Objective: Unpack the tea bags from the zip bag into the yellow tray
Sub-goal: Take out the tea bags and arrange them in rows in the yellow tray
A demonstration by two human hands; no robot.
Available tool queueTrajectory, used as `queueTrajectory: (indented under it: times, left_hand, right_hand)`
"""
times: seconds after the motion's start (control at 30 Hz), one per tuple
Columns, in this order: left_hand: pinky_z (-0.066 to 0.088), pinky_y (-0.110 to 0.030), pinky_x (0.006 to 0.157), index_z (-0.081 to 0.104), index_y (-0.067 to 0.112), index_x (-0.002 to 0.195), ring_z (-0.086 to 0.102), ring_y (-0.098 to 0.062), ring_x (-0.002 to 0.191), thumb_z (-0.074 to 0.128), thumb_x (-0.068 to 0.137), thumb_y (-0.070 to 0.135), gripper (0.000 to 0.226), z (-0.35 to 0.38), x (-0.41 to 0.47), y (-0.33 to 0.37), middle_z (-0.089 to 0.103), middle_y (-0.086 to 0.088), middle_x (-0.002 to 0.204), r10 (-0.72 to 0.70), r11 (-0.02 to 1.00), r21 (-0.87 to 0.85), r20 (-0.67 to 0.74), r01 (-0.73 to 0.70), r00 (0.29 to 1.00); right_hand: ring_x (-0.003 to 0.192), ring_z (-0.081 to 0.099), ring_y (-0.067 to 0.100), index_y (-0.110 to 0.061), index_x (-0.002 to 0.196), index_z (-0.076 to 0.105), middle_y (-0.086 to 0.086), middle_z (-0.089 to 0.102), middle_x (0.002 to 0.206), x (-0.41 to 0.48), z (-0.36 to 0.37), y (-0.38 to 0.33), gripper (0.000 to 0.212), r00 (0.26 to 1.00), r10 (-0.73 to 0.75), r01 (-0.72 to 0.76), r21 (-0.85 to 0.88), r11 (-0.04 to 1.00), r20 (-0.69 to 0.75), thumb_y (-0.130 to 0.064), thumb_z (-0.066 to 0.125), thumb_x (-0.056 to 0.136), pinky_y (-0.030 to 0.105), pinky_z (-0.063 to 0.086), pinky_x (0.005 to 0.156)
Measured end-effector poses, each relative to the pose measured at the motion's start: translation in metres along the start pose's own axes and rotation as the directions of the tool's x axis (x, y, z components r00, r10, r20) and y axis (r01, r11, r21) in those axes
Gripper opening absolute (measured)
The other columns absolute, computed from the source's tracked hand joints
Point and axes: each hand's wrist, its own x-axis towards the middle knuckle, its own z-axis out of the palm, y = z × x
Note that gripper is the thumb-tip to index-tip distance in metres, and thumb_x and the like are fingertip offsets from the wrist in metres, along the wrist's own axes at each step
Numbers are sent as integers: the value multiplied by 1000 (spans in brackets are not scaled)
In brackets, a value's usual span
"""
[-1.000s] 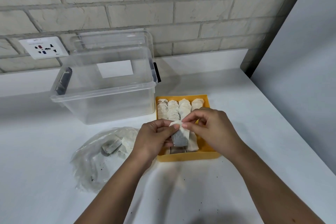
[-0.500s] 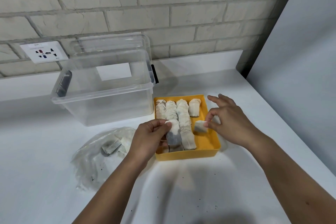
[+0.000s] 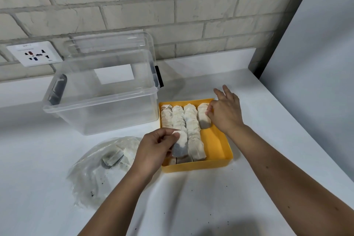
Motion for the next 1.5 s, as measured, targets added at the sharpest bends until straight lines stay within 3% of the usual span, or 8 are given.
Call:
queueTrajectory:
  times: [0.37,0.5,0.57,0.67,0.83,0.97,1.17,1.5]
  left_hand:
    - [57,-23,61,73,15,90,61,-10,57,72,89,12,3,0,9,-1,67,4,65,3,998,-61,-5,-3,1000]
    - [56,-26,63,73,11,94,61,-12,60,72,89,13,6,3,8,3,66,-4,71,17,998,-55,9,-16,1000]
    - [56,-29,67,74,13,94,64,-15,65,72,89,16,6,3,8,5,69,-4,72,46,999,-21,7,-46,999]
    - [58,-29,72,76,18,91,68,-15,69,71,90,21,5,3,6,9,74,0,74,109,990,90,18,-110,994]
    - [55,-26,71,76,29,87,68,-8,71,72,89,24,6,-6,5,10,74,10,76,186,934,323,-72,-154,980]
    - [50,-30,69,70,33,97,66,-11,80,68,90,37,8,-23,9,0,67,19,80,263,752,655,-200,-70,944]
    - [58,-40,77,67,30,111,70,-22,75,65,90,40,23,-20,9,-10,71,13,84,151,782,623,-163,-17,975]
    - [60,-44,71,66,29,108,71,-19,74,65,89,28,19,-24,11,-14,71,12,82,162,799,600,-139,-47,977]
  right_hand:
    - [133,38,20,-29,100,71,-3,54,136,-16,-11,-7,18,990,29,9,268,963,-140,-41,66,87,40,25,109]
    - [79,57,13,-32,85,74,-13,69,91,-45,-46,-30,12,996,-45,-35,797,603,78,-36,79,75,33,48,78]
    - [63,53,4,-32,88,76,-15,68,81,-55,-54,-36,17,981,-149,-16,815,579,125,-35,82,73,25,46,65]
    - [68,56,-7,-32,90,76,-16,68,77,-62,-57,-40,20,979,-184,63,726,685,88,-39,82,72,15,38,64]
    - [81,60,-3,-32,78,74,-18,70,83,-61,-66,-30,10,994,-93,38,600,799,61,-41,77,77,31,48,87]
    - [118,51,19,-32,82,70,-8,61,122,-55,-67,-1,16,990,41,-95,423,901,137,-48,72,79,39,37,98]
    - [145,23,23,-31,89,70,-3,34,155,-52,-32,15,18,952,78,-178,325,929,297,-48,69,83,52,20,115]
    - [143,25,21,-31,97,75,-8,44,149,-19,9,11,21,986,168,-166,246,955,14,-47,64,87,47,12,116]
